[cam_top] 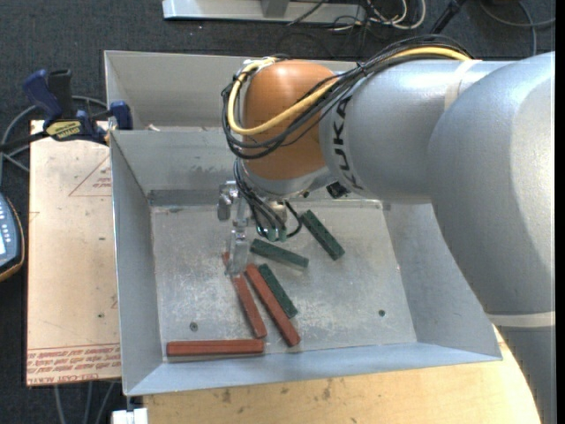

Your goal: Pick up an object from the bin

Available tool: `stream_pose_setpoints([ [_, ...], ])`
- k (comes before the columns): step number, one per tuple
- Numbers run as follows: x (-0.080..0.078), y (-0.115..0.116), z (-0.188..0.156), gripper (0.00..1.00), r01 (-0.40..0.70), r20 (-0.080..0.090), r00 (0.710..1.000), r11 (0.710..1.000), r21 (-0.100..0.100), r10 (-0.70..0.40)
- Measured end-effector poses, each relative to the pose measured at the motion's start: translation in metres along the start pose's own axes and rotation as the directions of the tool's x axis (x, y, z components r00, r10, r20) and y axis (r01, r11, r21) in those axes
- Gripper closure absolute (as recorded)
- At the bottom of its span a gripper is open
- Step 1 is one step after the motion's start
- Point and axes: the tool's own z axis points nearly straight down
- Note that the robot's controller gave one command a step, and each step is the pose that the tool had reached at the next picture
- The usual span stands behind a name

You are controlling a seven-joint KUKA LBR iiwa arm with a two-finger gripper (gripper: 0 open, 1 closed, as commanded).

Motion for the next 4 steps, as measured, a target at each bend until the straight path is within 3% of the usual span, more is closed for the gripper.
stream_pose_setpoints([
  [1, 0.012, -0.078, 0.074, 0.00, 0.037, 0.000, 0.999, 0.999, 0.002, -0.037],
  [2, 0.007, -0.072, 0.065, 1.00, 0.043, 0.017, 0.999, 0.999, -0.003, -0.043],
  [3, 0.009, -0.073, 0.068, 0.00, 0.043, 0.011, 0.999, 0.999, -0.001, -0.043],
  [4, 0.048, -0.081, 0.007, 0.00, 0.080, 0.010, 0.997, 0.997, 0.000, -0.080],
])
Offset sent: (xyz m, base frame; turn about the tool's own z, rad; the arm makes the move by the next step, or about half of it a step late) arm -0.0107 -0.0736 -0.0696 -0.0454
